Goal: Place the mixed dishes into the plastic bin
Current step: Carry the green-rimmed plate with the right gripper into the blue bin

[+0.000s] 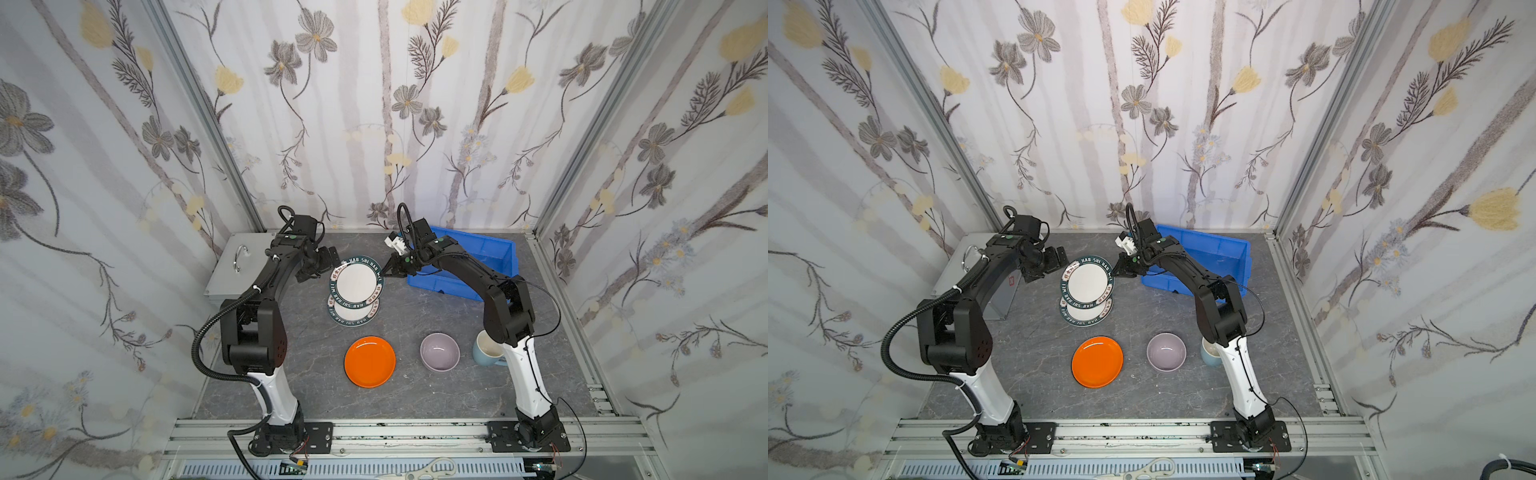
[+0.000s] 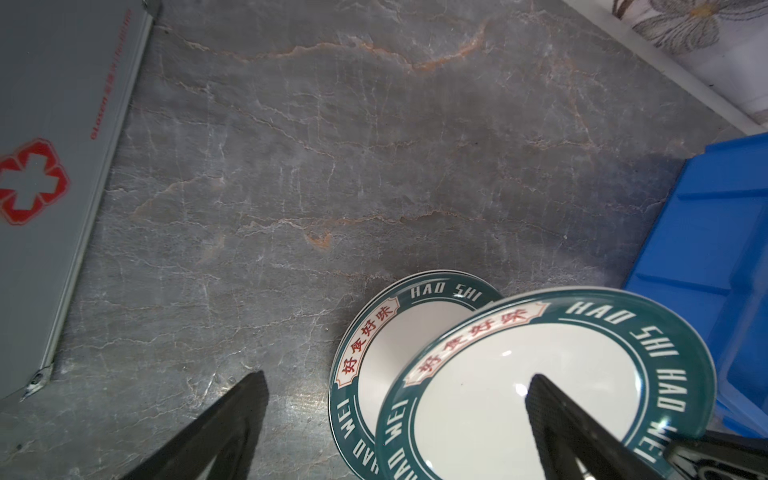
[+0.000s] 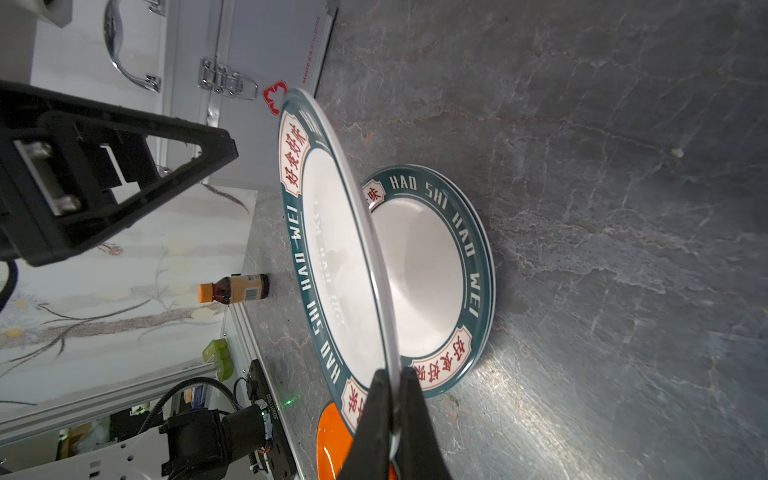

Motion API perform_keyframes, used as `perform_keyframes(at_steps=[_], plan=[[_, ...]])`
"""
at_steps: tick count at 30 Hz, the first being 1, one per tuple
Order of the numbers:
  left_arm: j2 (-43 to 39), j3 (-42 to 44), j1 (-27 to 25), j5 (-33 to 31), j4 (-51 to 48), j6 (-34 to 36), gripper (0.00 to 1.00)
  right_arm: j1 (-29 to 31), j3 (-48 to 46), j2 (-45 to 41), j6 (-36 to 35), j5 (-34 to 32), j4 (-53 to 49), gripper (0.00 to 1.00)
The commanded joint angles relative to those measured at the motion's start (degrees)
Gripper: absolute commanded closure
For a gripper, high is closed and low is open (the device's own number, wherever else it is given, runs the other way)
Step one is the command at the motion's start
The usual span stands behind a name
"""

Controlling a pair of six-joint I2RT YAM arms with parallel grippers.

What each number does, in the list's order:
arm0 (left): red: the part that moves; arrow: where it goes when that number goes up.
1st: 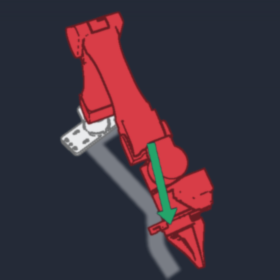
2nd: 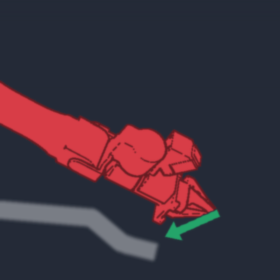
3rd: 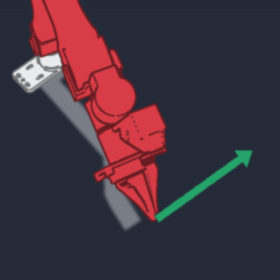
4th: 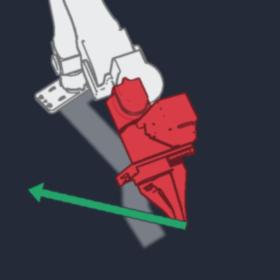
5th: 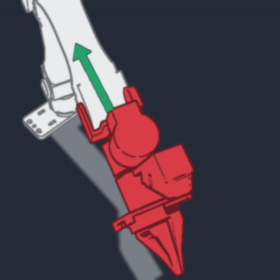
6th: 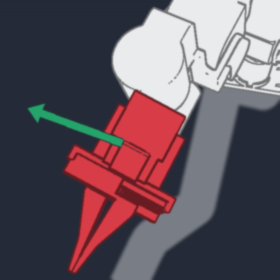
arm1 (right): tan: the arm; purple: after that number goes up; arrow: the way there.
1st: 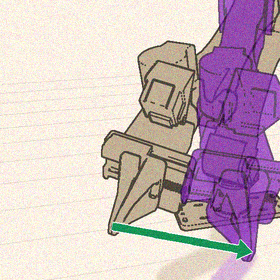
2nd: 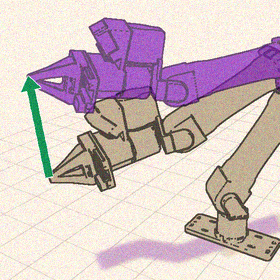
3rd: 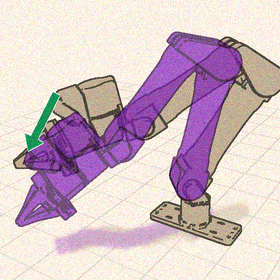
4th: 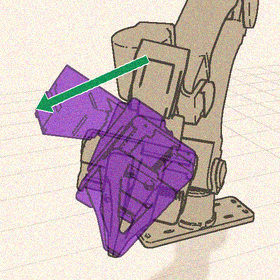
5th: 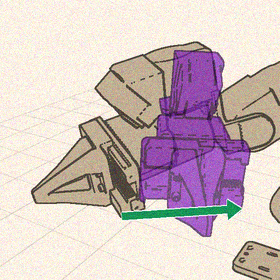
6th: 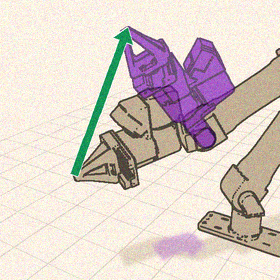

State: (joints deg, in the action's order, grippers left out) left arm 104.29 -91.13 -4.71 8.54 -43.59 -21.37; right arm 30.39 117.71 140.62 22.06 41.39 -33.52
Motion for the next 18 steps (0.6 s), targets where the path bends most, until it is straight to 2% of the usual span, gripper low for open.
perform_keyframes(at_steps=[1,9,18], plan=[[-0.76,-1.51,0.01,-0.41,-0.4,-0.86,0.0,-1.62,0.28,-2.37,1.65,3.25,4.42,1.0],[0.59,-4.84,-0.43,2.44,1.62,-2.87,0.0,-7.6,-0.91,-6.43,2.24,2.16,5.64,1.0],[5.17,-12.53,-4.34,2.48,-0.21,-1.47,0.0,-15.61,-4.83,-10.04,2.11,0.88,7.18,1.0]])
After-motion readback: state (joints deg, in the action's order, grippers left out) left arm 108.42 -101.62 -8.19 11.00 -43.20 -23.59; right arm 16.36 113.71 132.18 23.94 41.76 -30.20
